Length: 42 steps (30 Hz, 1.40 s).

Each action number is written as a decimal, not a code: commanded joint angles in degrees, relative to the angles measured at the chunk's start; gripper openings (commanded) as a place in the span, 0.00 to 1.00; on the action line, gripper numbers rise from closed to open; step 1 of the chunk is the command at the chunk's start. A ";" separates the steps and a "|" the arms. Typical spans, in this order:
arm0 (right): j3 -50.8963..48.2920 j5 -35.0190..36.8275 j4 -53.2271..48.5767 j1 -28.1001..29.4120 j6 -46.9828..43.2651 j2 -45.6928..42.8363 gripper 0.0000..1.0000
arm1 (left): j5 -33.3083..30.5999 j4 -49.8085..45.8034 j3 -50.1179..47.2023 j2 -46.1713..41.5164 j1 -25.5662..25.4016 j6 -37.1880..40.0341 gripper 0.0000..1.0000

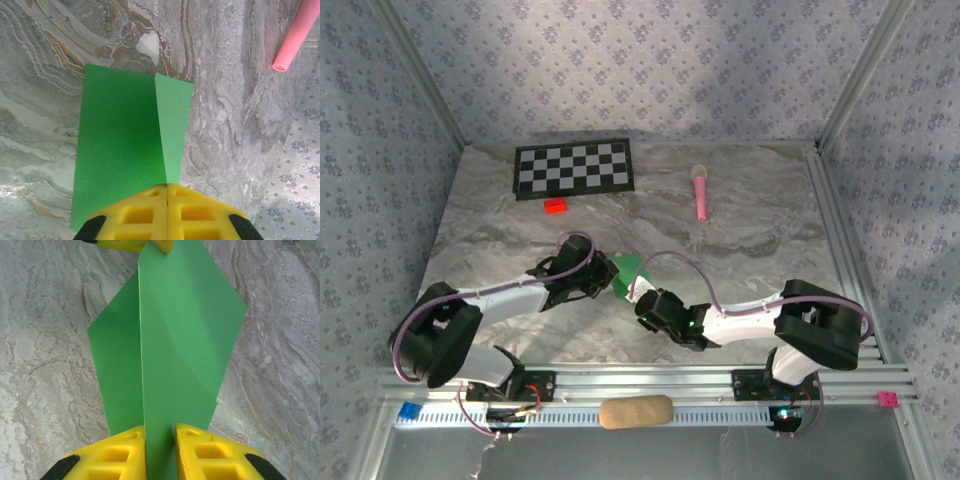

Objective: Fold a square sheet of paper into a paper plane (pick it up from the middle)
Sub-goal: Fourth fold the wing at the center of the table.

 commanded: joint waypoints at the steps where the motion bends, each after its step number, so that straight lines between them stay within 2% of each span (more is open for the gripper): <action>1: 1.32 0.94 0.46 0.09 1.86 0.92 0.19 | -0.09 -0.99 1.06 -0.52 -0.38 -1.34 0.07; 8: 1.83 0.60 0.22 0.00 3.07 1.80 0.16 | -0.08 -1.10 0.97 -0.51 -0.38 -1.42 0.07; 12: 1.73 0.08 0.44 -0.17 3.72 2.16 0.13 | -0.27 -1.53 1.06 -0.71 -0.25 -1.18 0.11; 16: 1.11 -0.46 1.29 -0.66 5.15 2.32 0.11 | -1.00 -3.32 1.49 -1.58 -0.25 -0.22 0.26; 18: 0.63 -1.04 2.40 -1.08 6.10 2.32 0.10 | -1.97 -5.59 1.93 -2.72 -0.16 0.72 0.42; 20: 0.00 -2.23 3.50 -1.71 6.92 2.10 0.09 | -3.08 -7.47 2.20 -4.00 -0.15 1.65 0.45; 24: -1.11 -5.07 5.98 -3.09 8.92 1.78 0.08 | -5.84 -11.30 2.38 -7.33 0.00 3.10 0.57; 31: -2.57 -12.20 9.01 -6.56 12.72 1.52 0.07 | -7.34 -13.74 1.44 -10.15 0.48 4.29 0.57; 35: -3.02 -16.61 10.07 -8.51 14.35 2.13 0.07 | -6.47 -12.19 0.63 -9.51 0.64 3.81 0.53; 42: -3.72 -28.96 13.83 -13.59 21.66 2.99 0.06 | -4.10 -9.71 0.97 -6.66 0.63 4.36 0.45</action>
